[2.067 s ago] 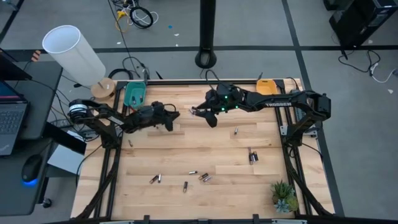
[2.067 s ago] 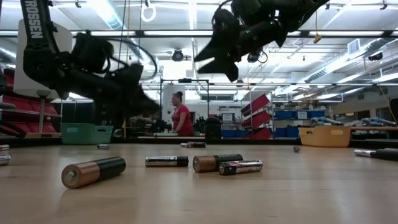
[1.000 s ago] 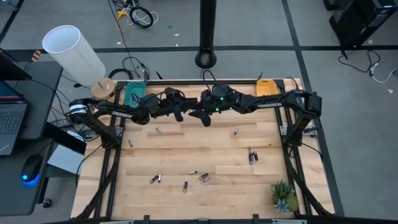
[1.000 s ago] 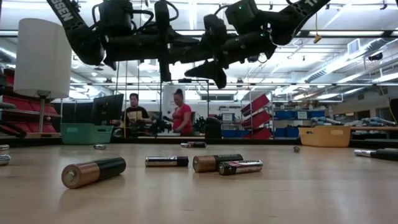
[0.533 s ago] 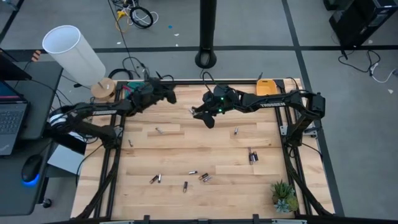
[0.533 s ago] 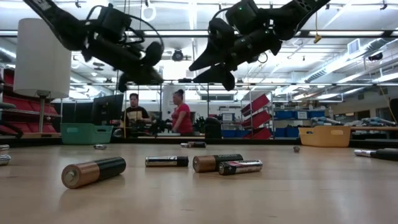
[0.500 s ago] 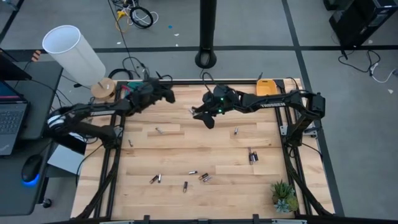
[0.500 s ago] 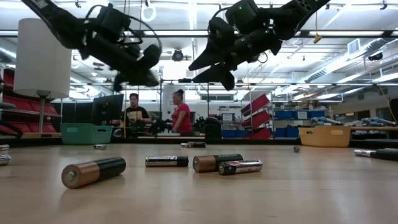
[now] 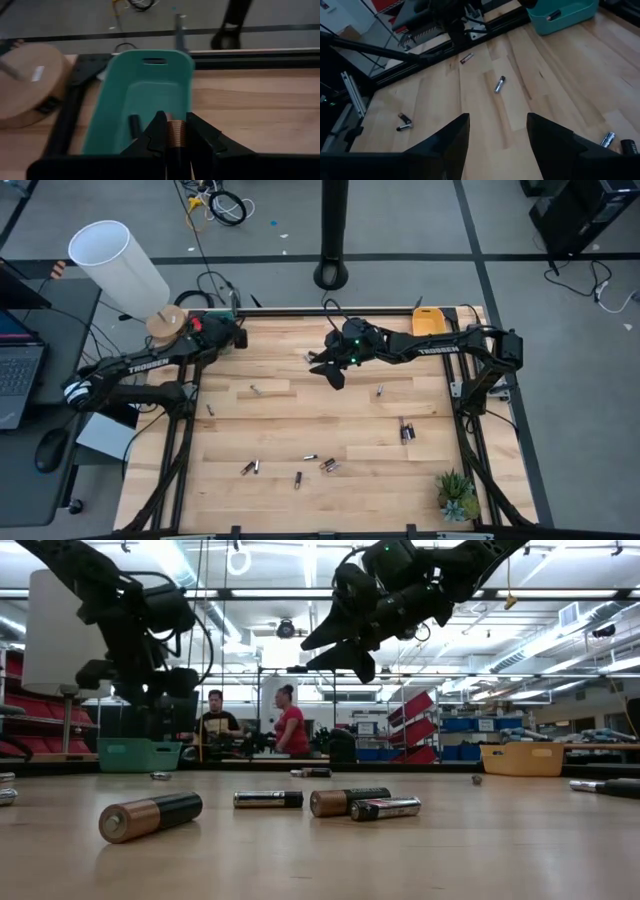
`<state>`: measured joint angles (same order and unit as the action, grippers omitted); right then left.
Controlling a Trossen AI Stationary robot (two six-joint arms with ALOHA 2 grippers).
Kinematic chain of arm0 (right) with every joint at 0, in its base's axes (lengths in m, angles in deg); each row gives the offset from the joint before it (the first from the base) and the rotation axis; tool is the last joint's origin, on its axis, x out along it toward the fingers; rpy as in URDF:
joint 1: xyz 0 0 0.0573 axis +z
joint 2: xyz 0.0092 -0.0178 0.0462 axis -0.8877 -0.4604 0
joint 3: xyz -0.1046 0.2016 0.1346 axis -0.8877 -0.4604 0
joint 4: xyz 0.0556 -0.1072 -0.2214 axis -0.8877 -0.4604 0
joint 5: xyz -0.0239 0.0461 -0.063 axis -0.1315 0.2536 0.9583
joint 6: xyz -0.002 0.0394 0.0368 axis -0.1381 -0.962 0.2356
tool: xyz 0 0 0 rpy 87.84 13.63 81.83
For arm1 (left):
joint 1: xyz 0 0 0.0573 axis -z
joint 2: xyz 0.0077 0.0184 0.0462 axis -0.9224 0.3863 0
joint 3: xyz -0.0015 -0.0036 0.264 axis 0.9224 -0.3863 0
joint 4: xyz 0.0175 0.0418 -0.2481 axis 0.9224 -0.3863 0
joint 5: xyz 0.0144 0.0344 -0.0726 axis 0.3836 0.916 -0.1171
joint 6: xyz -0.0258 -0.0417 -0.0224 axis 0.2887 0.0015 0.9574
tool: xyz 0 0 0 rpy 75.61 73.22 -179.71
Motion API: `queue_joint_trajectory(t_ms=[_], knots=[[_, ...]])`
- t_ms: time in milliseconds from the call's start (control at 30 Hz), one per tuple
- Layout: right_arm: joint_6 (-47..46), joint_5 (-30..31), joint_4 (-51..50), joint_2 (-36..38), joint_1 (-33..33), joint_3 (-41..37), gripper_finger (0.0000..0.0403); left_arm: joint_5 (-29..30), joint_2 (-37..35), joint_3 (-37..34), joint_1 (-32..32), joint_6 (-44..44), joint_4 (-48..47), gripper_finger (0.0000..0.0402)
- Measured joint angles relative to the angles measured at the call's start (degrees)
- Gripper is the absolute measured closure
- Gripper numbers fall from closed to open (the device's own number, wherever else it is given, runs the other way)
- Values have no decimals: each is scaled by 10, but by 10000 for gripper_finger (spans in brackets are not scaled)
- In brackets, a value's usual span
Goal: Sort batteries
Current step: Put the black battery into the blue bin, then put the silver battery into the yellow bin
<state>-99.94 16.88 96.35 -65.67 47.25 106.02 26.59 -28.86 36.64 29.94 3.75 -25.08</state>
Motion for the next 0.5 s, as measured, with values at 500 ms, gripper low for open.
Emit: queue_joint_trajectory(t_ms=[500], knots=[[-10,-4,-15,7,15,0,218,-182,11,13,-42,-73,15,220]])
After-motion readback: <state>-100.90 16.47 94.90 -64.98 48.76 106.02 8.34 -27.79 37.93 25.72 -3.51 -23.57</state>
